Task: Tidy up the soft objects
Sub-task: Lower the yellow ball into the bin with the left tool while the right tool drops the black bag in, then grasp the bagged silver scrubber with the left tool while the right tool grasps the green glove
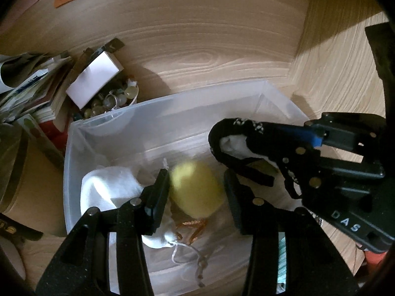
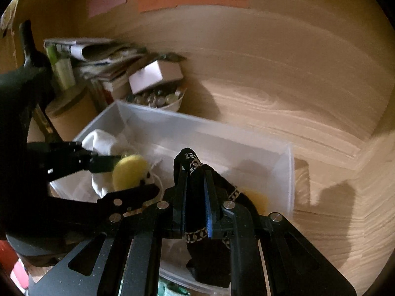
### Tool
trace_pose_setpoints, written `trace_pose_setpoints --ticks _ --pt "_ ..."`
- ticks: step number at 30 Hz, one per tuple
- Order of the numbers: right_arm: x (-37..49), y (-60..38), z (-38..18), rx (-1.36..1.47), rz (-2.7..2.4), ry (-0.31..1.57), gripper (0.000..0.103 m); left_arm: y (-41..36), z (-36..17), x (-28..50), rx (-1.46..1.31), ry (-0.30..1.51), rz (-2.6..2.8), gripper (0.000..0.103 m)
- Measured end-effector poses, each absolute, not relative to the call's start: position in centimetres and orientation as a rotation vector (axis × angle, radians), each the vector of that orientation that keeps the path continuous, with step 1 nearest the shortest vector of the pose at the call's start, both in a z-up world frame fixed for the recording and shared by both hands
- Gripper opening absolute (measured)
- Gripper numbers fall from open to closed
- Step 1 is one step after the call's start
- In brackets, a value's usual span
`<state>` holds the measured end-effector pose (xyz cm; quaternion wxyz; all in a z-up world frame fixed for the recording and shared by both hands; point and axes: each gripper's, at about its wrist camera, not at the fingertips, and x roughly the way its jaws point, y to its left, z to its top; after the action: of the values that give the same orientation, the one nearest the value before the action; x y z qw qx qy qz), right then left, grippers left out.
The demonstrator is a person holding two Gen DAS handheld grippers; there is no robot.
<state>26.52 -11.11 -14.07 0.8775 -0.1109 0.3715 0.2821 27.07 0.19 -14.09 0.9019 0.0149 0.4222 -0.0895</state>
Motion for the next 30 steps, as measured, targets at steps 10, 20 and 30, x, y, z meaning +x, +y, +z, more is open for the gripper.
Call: trace_pose_setpoints --ticks 10,20,30 --pt "25.6 -11.6 -12.4 -0.217 0.578 0.746 0.034 1.0 -12.7 25.7 -0.001 0.821 -0.185 0.066" --pt "21.5 -14.6 -7.4 -0.179 0.553 0.576 0.057 2.2 -8.7 21.0 -0.024 0.689 -0.139 0.084" --pt "17.0 -16.0 -6.9 -0.176 0.548 0.492 0.070 3.1 -8.6 16.0 -0.029 0.633 -0.098 0.099"
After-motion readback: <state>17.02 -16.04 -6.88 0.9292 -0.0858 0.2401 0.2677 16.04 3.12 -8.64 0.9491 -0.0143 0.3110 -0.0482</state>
